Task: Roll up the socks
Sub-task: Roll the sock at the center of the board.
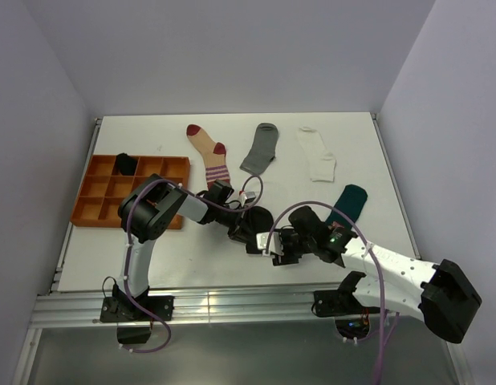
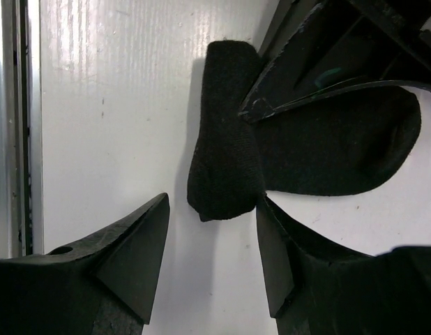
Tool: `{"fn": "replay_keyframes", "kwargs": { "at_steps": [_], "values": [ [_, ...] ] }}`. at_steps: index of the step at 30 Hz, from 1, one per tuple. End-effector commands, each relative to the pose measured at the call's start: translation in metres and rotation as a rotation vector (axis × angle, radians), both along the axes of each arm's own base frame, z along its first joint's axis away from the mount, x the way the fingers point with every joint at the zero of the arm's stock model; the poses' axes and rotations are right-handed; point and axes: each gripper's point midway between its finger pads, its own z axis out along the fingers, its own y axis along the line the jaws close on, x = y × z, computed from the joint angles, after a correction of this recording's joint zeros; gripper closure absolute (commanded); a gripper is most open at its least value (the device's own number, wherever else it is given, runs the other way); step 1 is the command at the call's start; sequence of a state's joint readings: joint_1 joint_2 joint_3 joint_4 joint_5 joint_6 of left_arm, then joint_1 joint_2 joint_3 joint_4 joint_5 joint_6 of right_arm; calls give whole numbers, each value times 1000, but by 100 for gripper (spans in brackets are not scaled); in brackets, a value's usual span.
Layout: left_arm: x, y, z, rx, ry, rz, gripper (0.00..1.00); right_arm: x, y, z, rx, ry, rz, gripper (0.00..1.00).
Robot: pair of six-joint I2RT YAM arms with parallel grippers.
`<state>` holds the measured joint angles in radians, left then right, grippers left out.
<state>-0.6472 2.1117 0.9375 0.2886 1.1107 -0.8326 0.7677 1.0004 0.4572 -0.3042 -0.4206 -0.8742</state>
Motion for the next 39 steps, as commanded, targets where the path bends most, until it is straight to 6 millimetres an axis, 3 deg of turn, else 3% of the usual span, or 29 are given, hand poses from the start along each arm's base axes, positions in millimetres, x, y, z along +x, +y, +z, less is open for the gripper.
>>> {"fn": "replay_keyframes", "kwargs": {
  "at_steps": [1, 11, 27, 29, 34, 39],
  "values": [
    [-9, 15, -58, 200, 126, 60, 100, 0, 6, 4, 30, -52, -1, 40],
    [-8, 18, -64, 227, 128, 54, 100, -8, 19, -15, -3, -91, 31, 41],
    [-12, 22, -63, 239, 105, 31, 100, 22, 39, -23, -97, -88, -34, 45],
    [-11, 24, -63, 249, 97, 23, 100, 20, 36, -31, -139, -50, -36, 48],
    [-8, 23, -60, 253, 65, 19, 100, 10, 40, -36, -179, 59, -2, 71],
    [8, 22, -52, 290, -36, 49, 97, -4, 28, -40, -244, 191, 23, 78]
  ]
}}
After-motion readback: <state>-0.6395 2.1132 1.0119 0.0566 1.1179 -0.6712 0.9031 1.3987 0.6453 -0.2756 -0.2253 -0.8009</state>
